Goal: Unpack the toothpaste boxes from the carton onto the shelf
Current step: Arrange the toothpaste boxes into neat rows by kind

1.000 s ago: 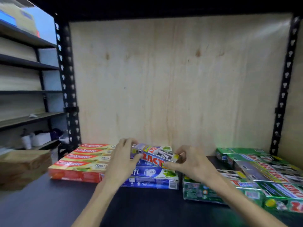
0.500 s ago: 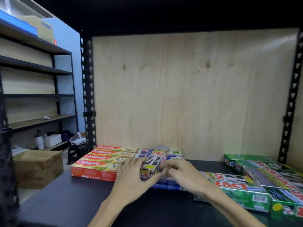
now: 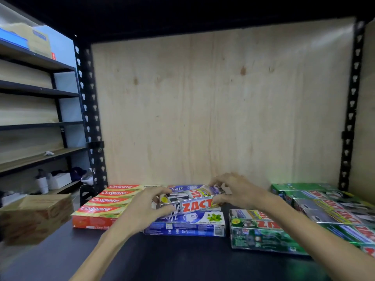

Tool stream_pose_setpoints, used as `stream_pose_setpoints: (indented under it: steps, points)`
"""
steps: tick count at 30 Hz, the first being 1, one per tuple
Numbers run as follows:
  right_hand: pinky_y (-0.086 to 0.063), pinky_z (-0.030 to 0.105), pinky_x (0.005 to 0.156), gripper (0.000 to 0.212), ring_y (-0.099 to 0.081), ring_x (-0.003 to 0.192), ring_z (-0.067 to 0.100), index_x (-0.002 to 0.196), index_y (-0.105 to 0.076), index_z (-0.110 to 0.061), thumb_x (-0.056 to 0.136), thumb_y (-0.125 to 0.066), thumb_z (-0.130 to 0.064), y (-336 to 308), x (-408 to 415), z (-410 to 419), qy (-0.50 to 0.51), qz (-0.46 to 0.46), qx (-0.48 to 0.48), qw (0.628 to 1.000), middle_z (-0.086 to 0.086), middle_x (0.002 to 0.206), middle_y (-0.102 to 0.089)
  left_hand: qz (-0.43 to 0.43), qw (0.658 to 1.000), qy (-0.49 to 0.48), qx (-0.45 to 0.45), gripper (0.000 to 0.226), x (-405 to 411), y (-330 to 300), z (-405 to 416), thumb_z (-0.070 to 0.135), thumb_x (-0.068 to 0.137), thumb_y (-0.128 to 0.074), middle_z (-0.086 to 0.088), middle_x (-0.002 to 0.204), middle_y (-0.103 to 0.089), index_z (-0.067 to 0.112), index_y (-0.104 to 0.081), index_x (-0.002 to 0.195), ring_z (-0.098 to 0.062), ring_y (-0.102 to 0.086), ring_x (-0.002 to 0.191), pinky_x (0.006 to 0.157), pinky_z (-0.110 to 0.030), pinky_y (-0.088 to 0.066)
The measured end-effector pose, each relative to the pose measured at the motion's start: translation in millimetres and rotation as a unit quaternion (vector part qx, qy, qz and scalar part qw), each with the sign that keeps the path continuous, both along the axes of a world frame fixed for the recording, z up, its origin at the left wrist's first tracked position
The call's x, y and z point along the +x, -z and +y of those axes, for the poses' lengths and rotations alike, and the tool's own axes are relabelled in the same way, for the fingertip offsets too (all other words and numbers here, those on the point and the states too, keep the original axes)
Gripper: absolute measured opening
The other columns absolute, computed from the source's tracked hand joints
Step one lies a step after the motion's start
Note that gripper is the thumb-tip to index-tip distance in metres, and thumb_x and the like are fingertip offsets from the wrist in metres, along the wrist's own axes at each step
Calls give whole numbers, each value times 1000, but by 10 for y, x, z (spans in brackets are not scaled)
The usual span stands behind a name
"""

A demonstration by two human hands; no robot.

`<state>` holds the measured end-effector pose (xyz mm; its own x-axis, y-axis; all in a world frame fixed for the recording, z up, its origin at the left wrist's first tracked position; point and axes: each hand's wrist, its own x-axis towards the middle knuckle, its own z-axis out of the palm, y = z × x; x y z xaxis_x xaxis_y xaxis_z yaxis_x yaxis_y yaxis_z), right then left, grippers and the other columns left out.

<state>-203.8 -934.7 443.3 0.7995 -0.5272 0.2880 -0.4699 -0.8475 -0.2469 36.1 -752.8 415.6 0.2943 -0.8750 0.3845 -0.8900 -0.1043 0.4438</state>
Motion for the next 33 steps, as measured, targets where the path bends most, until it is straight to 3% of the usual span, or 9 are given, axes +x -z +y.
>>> stream_pose_setpoints:
  steps: [4, 9, 17, 19, 23, 25, 27, 30, 33]
  points:
    - [-38, 31, 102, 52, -50, 114, 17, 128, -64, -22, 85, -74, -47, 39, -168, -162, 8, -45, -29, 999, -1, 121, -63, 27, 999, 7, -20, 46, -126, -84, -243, 44, 83, -78, 20, 117, -63, 40, -61, 126, 3, -59, 100, 78, -14, -44]
    - [-37, 33, 98, 55, -53, 113, 21, 127, -65, -21, 82, -75, -51, 107, -561, -486, 72, -66, -66, 993, 1, 116, -64, 60, 997, 41, -19, 53, -381, -111, -795, 36, 80, -84, 14, 117, -67, 27, -63, 128, -2, -61, 106, 98, -26, -49]
    - [-43, 33, 93, 49, -52, 108, 17, 120, -67, -23, 80, -78, -48, 221, -1096, -1002, 140, -96, -38, 985, -4, 113, -64, 101, 991, 85, -8, 44, -829, -54, -1626, 24, 81, -85, 3, 104, -69, 19, -65, 120, -2, -63, 88, 69, -9, -46]
    - [-44, 30, 88, 46, -55, 104, 15, 118, -67, -19, 81, -80, -42, 229, -1156, -1082, 153, -105, -24, 982, -4, 113, -65, 90, 992, 93, -12, 43, -915, -32, -1771, 21, 80, -85, 0, 103, -71, 15, -68, 118, -4, -64, 85, 70, -10, -49]
    - [-40, 6, 69, 36, -59, 90, 5, 114, -69, -20, 82, -82, -30, 364, -1220, -1200, 135, -116, 33, 983, -10, 102, -64, 2, 997, 69, -40, 28, -983, 115, -1933, 23, 78, -86, 0, 94, -69, 13, -74, 101, -15, -64, 90, 84, -32, -51]
    - [-39, 3, 67, 28, -56, 84, -2, 108, -70, -21, 83, -81, -28, 418, -1203, -1236, 130, -116, 29, 984, -12, 97, -64, -15, 997, 53, -46, 14, -989, 188, -1939, 19, 83, -81, -3, 91, -65, 11, -73, 91, -17, -61, 88, 80, -28, -46]
    - [-39, 4, 68, 21, -58, 83, 6, 98, -73, -19, 82, -82, -26, 429, -1166, -1273, 130, -116, 8, 985, -9, 93, -67, -21, 997, 40, -60, 8, -977, 201, -1941, 16, 86, -78, -3, 93, -62, 11, -72, 89, -14, -62, 84, 71, -16, -45]
    - [-37, 7, 64, 18, -55, 78, 2, 96, -74, -20, 83, -81, -30, 456, -1152, -1292, 133, -112, -12, 985, -10, 89, -65, -9, 998, 42, -49, 21, -947, 154, -1943, 18, 84, -81, 5, 97, -55, 11, -68, 99, -3, -58, 81, 65, -1, -40]
    - [-34, 9, 63, 20, -53, 76, -1, 96, -73, -20, 83, -80, -33, 497, -1173, -1304, 132, -125, -16, 983, -10, 89, -65, -24, 999, 46, 2, 36, -911, 156, -1964, 26, 74, -89, 6, 98, -58, 16, -67, 102, -9, -57, 89, 64, -10, -39]
